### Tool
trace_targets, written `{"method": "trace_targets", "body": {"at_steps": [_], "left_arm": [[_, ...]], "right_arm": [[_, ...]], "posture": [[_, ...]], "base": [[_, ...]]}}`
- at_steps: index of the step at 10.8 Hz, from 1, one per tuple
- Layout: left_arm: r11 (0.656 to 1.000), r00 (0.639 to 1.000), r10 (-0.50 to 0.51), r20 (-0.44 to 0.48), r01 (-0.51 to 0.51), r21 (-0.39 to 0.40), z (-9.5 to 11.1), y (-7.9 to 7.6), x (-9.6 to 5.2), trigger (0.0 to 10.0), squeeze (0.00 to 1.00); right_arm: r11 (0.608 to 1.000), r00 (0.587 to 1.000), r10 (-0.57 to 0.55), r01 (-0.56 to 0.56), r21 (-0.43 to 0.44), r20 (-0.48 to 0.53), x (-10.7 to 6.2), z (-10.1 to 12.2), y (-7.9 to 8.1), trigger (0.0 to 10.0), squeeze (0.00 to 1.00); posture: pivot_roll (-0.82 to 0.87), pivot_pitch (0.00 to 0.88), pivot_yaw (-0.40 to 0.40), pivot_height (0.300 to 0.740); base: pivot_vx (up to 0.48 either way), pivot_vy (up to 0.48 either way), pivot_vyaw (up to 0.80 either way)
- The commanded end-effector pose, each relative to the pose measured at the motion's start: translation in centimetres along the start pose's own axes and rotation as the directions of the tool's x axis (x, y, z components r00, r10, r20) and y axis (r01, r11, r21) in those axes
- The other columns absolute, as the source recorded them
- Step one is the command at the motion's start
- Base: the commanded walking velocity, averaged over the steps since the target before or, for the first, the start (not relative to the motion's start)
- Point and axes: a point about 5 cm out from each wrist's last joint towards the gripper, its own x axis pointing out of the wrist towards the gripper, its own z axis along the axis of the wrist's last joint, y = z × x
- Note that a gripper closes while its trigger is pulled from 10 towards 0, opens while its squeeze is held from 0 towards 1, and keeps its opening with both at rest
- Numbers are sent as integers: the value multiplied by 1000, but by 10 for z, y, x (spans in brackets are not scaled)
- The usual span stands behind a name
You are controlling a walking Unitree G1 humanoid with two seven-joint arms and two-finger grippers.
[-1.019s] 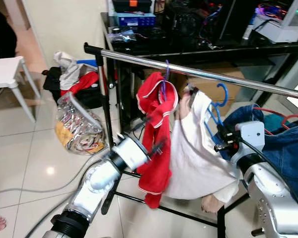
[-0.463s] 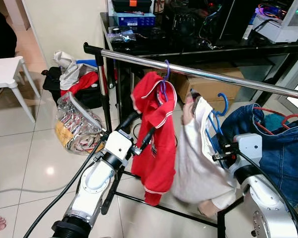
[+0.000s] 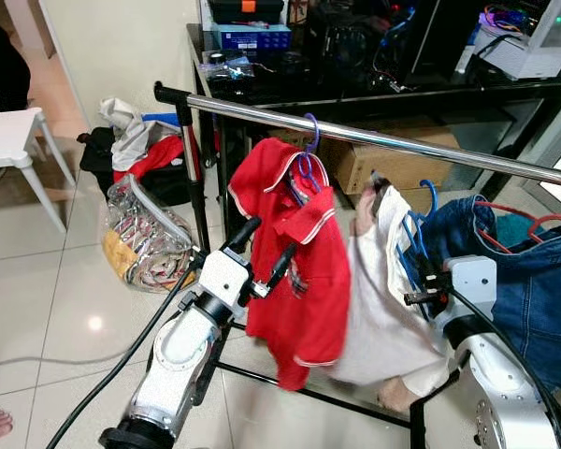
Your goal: Hang hanger
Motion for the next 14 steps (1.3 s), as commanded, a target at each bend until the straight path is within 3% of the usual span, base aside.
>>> {"method": "trace_targets", "body": {"at_steps": [1, 6, 9, 11, 14], "left_arm": [[1000, 1000, 12, 2, -12, -4, 3, 3, 1, 10000, 0], [999, 999, 33, 8, -33, -3, 9, 10, 2, 10000, 0], [999, 999, 47, 14, -47, -16, 13, 7, 1, 10000, 0], [998, 998, 55, 10, -55, -16, 13, 8, 0, 10000, 0], [998, 998, 55, 10, -55, -16, 13, 8, 0, 10000, 0]], "right_arm": [[1000, 999, -17, 17, -16, 30, -5, 4, -8, 10000, 0], [999, 999, -34, 35, -26, 37, -29, 0, -16, 10000, 0], [999, 993, 26, -31, 37, 117, -46, 14, -12, 10000, 0], [995, 980, 91, -97, 26, 176, -50, 27, -7, 10000, 0], [995, 980, 91, -97, 26, 176, -50, 27, -7, 10000, 0]], "posture": [[2, 0, -37, 740], [-30, 0, -19, 740], [-35, 0, -22, 740], [-38, 0, -25, 740], [-38, 0, -25, 740]], "base": [[0, 0, 0], [0, 0, 0], [0, 0, 0], [0, 0, -594], [0, 0, -681]]}}
